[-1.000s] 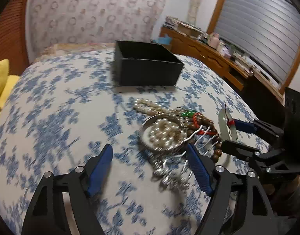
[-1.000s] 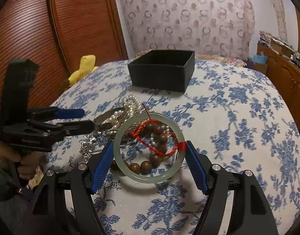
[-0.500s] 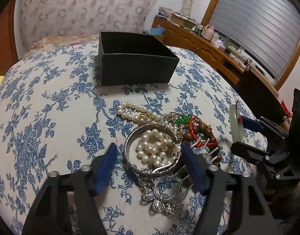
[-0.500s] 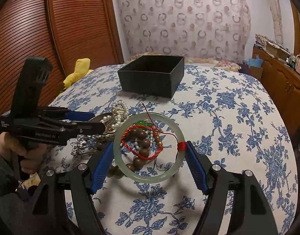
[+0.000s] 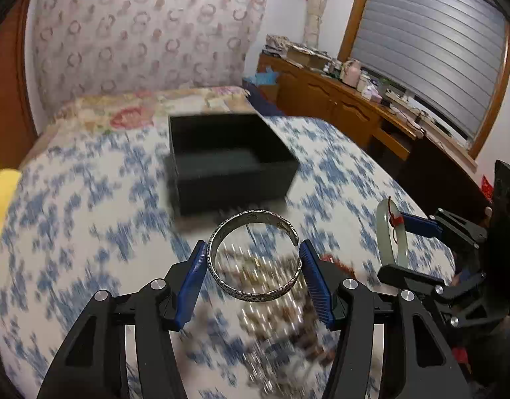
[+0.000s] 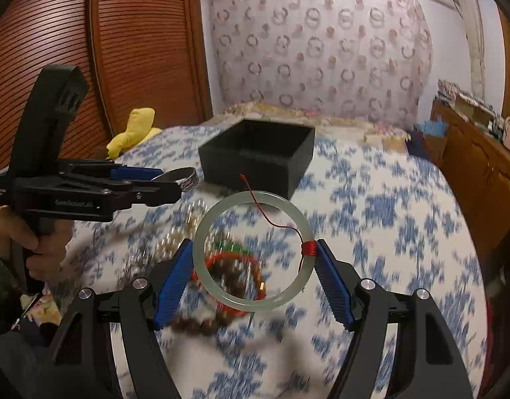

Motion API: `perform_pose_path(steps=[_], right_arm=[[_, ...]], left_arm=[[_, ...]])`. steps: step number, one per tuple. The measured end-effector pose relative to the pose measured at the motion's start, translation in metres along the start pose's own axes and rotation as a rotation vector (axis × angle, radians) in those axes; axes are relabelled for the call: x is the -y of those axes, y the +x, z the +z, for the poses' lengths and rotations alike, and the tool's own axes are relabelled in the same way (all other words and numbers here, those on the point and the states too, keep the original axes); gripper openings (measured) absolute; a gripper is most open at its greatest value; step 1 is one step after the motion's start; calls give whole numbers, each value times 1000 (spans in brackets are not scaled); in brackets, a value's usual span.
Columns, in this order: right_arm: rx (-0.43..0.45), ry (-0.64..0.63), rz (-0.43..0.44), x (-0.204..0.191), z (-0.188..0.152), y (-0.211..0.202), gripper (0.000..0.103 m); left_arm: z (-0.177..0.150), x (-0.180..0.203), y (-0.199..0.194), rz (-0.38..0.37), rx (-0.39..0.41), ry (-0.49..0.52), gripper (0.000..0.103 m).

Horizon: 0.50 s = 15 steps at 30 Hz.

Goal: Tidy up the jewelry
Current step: 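Carry both bangles into the black box and open both grippers to release them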

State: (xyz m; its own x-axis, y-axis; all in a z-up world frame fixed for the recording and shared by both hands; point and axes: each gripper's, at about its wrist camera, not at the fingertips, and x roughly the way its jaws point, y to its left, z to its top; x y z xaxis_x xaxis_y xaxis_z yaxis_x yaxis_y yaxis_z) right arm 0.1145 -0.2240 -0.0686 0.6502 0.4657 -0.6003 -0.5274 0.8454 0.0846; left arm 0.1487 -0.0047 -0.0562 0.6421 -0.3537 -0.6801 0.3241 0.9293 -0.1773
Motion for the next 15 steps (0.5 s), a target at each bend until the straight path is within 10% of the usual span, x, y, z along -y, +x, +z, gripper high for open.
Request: perform_pose_path(steps=[15], right_arm=[[50,-59,-42,44,71,32,75]], left_arm=[[76,-18,50,91,40,40,54]])
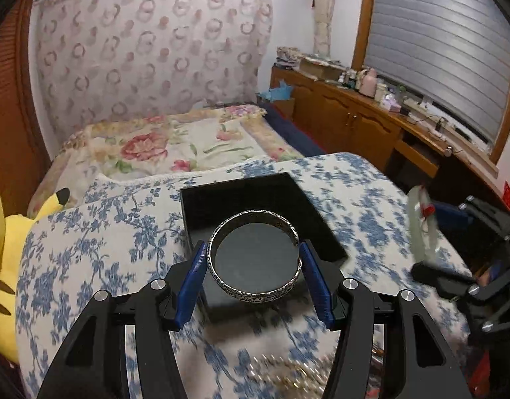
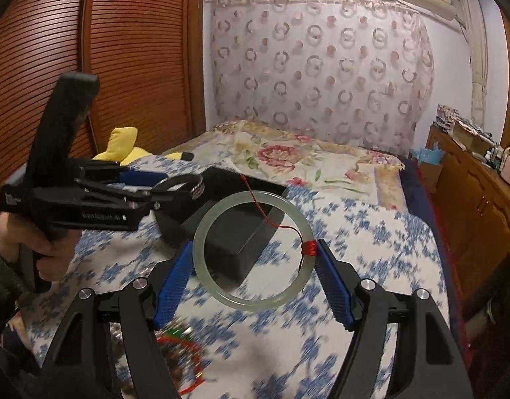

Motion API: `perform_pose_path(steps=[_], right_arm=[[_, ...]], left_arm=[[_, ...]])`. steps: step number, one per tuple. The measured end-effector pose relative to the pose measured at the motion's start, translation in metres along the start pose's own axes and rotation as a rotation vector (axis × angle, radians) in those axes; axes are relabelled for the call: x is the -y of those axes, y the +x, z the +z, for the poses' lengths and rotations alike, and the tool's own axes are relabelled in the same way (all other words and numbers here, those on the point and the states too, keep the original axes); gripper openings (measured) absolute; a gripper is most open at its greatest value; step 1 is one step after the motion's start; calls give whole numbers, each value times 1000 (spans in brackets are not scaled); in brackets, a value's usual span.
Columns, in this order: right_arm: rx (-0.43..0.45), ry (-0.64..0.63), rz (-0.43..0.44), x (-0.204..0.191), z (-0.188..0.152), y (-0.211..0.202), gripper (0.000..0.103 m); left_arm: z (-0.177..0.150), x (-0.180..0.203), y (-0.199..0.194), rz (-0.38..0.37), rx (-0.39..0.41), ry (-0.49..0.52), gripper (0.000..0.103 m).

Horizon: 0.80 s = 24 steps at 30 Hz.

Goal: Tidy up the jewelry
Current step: 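Carry both bangles into the black box and open both grippers to release them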

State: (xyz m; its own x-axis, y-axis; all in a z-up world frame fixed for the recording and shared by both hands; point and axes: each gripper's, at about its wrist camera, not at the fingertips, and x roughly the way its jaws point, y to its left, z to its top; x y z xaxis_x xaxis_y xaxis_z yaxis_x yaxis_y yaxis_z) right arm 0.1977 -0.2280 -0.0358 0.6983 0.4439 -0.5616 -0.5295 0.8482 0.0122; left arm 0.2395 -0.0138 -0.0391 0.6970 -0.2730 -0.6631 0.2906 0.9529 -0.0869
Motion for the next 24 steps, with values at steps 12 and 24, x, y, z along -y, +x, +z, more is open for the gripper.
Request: perform_pose_path(steps=[12,24], right_arm=[[-27,-11,11,16,25,47,75],[-103,-89,81,-13,49,104,75]], left_arm=[[6,-20,21,14,-9,-29,62],[13,-66,-16,121,76,-54,86]])
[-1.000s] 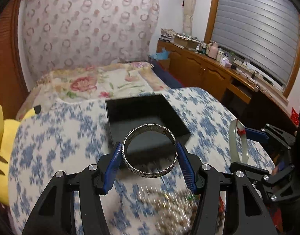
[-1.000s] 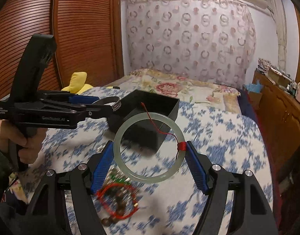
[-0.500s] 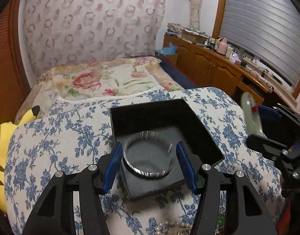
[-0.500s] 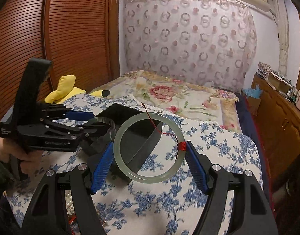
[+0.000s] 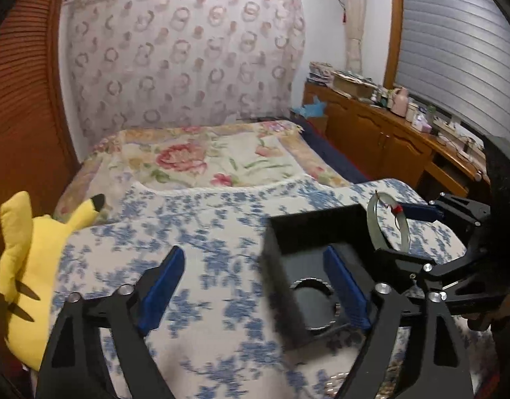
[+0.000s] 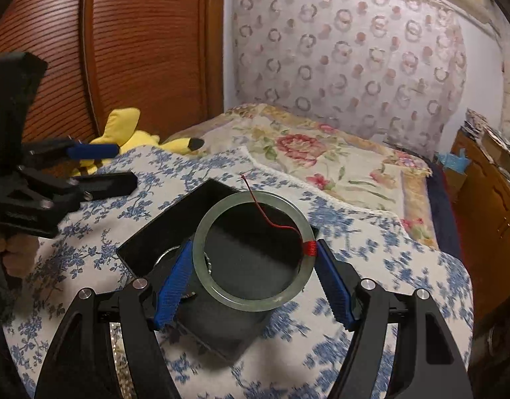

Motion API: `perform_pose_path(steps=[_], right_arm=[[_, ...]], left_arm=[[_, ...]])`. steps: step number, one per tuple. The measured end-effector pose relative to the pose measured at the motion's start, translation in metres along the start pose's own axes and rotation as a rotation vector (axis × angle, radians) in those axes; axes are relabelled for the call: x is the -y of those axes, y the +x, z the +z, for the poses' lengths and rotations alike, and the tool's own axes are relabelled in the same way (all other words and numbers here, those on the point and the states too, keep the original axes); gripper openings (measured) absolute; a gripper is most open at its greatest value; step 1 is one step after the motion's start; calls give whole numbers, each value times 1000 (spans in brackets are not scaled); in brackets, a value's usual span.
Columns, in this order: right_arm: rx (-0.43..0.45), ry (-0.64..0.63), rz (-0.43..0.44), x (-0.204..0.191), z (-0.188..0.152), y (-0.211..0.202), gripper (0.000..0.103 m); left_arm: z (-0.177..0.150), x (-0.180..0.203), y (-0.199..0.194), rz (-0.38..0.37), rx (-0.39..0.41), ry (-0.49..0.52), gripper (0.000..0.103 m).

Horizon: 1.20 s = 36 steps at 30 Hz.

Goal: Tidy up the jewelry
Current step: 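Carry both bangles into the black box and open both grippers to release them, then grasp the silver hair comb with the left gripper while the right gripper grasps the red string bracelet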

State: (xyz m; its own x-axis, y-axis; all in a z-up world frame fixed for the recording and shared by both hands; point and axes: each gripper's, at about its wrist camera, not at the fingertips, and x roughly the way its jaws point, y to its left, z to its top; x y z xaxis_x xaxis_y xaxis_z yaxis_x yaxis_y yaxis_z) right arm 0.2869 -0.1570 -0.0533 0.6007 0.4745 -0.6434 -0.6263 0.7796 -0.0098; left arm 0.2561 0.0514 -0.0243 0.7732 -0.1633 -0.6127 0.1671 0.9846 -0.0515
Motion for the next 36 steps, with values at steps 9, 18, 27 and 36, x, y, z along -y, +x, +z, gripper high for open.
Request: perform_pose_path(steps=[9,18,27,36], right_arm=[[-84,-64,-36,-15,6,35,75],[-120,-96,-71,-18,1,42,75],[-58,-42,-60,-17,-5,2,78],[-35,-22,-15,-38,-65,-68,50]], left_arm=[[-13,-17,-19,31,26,-17,95],[-38,-13,-35,14,8,-19,95],[-68,0,-49,-12,-24,-13,95],[-112,29,-69,-57,-67,5,95]])
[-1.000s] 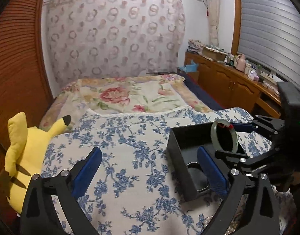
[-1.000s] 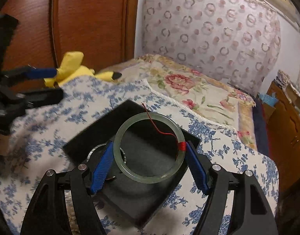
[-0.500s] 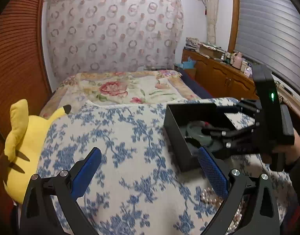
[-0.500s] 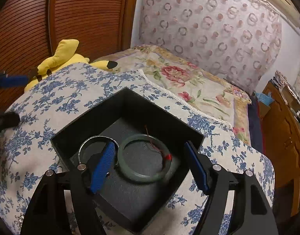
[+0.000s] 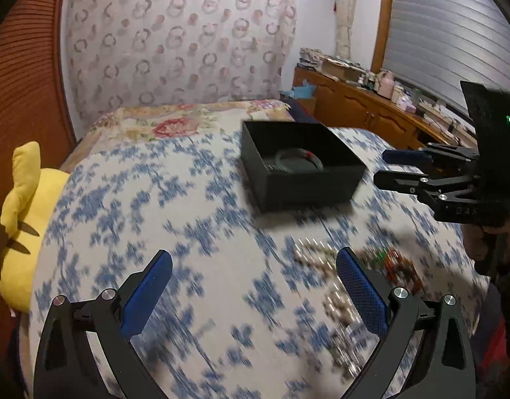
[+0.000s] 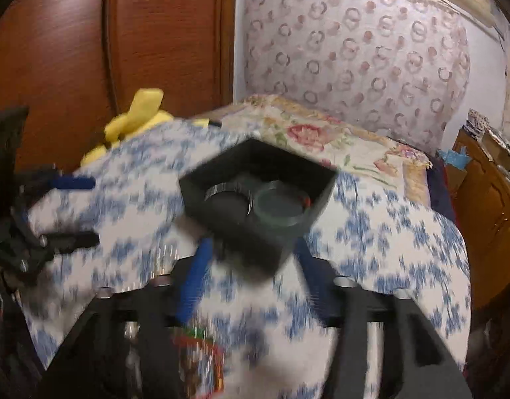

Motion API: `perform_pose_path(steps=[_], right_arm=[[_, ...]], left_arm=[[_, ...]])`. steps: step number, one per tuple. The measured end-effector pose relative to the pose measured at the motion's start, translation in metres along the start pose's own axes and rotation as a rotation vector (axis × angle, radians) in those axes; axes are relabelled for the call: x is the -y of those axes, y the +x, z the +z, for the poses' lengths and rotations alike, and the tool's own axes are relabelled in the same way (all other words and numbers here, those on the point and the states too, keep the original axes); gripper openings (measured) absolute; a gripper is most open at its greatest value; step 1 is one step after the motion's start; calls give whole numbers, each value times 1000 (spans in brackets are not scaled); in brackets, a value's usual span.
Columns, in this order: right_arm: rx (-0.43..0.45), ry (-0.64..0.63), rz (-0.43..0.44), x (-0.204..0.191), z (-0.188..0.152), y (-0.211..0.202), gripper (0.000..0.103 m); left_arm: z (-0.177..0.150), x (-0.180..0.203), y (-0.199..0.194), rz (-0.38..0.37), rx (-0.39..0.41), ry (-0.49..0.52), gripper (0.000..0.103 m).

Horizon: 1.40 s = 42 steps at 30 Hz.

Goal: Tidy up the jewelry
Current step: 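Grasp the silver hair comb with the left gripper while the right gripper grasps the red string bracelet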

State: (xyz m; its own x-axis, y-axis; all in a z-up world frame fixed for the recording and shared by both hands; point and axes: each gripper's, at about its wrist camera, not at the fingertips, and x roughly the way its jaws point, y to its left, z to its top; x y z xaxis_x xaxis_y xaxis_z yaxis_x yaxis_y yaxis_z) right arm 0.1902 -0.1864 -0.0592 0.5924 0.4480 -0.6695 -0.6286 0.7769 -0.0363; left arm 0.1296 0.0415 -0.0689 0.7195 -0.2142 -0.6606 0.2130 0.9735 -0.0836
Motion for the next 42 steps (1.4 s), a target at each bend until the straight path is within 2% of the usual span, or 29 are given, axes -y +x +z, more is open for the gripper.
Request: perform_pose_path(steps=[8,14,23,26,28,31,38,41,42], right_arm=[[-17,53,30,-8,-49,-28,50],[-31,81,48,-11,-69,-34,50],[-60,102,62,-11,-90,-28,50],[-49,137,77,-5,-93,-28,50],[-40,155,76,-1,-93,-29,50],[-33,164,83,1,-94,-29,50],[-26,149,73,-3,-95,-30,50],[-26,149,73,-3,-95,-30,50],[-25,148,72,-3,-95,-30,50]], left_arm=[[-33,25,-9,-47,-62,27,95],[-51,43,-10,-78,-113,62,95],[-63,61,-6,-84,-169,115,95],[-60,65,-5,-93,-168,135,89],[-59,68,-3,-81,-174,153,80],[-58,70,2,-77,-187,166,73],[-55,77,7,-83,-182,176,72],[-53,80,9,-98,-173,175,69],[-53,81,9,-102,-172,176,64]])
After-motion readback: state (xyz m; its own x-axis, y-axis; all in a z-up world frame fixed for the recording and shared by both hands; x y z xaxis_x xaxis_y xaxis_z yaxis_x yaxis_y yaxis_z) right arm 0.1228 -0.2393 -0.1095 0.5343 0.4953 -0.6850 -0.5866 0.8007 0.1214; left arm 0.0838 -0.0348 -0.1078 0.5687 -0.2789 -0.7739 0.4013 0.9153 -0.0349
